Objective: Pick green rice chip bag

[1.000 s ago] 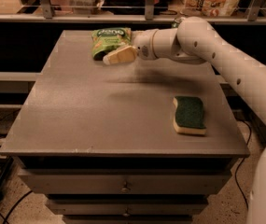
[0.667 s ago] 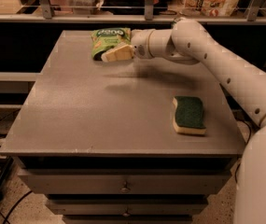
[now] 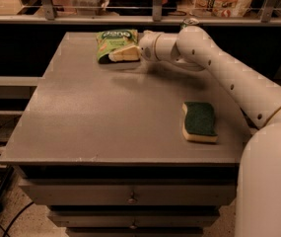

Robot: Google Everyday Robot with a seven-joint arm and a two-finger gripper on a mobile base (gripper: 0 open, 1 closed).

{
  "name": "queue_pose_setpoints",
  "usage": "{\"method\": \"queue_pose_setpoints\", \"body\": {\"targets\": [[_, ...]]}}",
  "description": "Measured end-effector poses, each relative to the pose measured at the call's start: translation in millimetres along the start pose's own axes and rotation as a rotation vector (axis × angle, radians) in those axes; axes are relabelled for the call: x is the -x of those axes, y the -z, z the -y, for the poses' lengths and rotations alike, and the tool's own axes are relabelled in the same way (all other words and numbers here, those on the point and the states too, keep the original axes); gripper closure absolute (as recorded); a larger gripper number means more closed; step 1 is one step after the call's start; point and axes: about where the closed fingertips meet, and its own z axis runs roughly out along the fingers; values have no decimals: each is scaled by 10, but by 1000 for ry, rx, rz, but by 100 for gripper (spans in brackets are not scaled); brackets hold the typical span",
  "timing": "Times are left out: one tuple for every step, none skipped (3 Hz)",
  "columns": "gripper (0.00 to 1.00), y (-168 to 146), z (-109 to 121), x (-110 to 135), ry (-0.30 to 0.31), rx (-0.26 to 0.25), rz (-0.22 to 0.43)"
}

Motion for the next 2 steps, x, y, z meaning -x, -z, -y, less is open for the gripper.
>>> {"method": "queue_pose_setpoints", "body": {"targets": [[0, -85, 50, -71, 1, -13, -19], [19, -175, 32, -152, -11, 0, -32]]}}
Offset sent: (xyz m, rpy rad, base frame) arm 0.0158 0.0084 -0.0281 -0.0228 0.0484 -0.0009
